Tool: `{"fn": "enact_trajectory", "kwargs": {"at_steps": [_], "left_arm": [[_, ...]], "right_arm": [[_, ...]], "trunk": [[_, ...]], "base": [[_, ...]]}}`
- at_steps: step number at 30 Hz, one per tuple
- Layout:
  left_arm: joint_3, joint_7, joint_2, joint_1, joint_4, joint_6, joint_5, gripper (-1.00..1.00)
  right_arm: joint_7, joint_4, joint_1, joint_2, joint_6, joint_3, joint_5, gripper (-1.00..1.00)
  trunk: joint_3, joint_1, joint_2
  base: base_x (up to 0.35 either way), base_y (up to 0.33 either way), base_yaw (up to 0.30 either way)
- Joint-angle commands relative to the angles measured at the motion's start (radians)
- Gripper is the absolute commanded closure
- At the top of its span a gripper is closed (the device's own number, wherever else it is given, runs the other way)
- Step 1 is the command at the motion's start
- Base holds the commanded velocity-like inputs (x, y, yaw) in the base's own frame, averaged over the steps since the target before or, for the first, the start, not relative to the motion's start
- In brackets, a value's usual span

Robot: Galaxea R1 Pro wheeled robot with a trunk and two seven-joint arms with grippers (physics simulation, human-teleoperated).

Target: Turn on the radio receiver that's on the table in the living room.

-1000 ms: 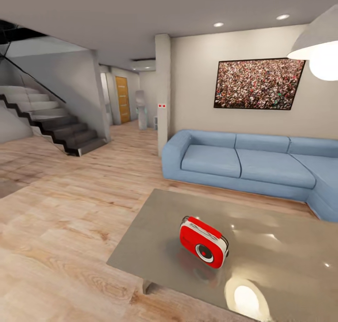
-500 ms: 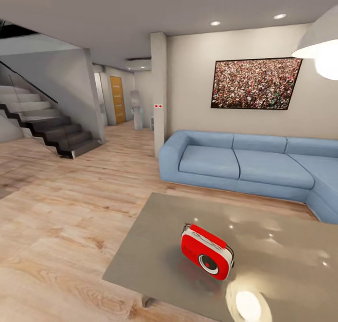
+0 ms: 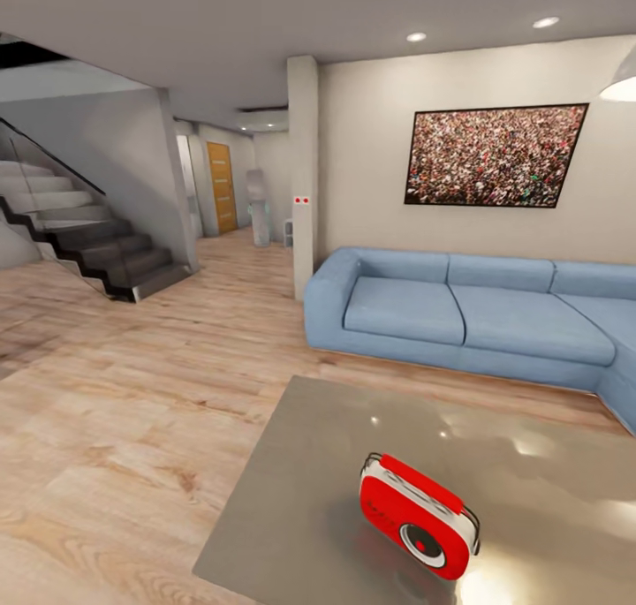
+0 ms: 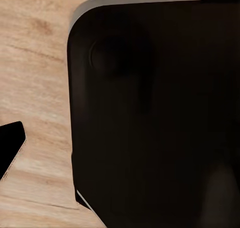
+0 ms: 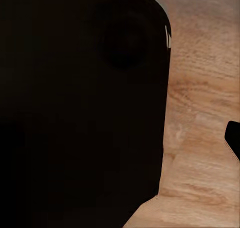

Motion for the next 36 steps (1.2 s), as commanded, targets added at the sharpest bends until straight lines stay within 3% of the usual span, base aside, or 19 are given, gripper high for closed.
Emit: {"fn": "enact_trajectory", "kwargs": {"at_steps": [1, 25, 36], "left_arm": [[0.0, 0.0, 0.0, 0.0, 0.0, 0.0, 0.0, -1.0], [0.0, 0.0, 0.001, 0.0, 0.0, -0.001, 0.0, -1.0], [0.001, 0.0, 0.0, 0.0, 0.0, -0.001, 0.0, -1.0]], "right_arm": [[0.0, 0.0, 0.0, 0.0, 0.0, 0.0, 0.0, -1.0], [-0.001, 0.0, 0.0, 0.0, 0.0, 0.0, 0.0, -1.0], [-0.001, 0.0, 0.0, 0.0, -0.002, 0.0, 0.0, -1.0]], "trunk": [[0.0, 0.0, 0.0], [0.0, 0.0, 0.0], [0.004, 0.0, 0.0]], "base": [[0.32, 0.031, 0.0], [0.318, 0.002, -0.003], [0.05, 0.0, -0.236]]}}
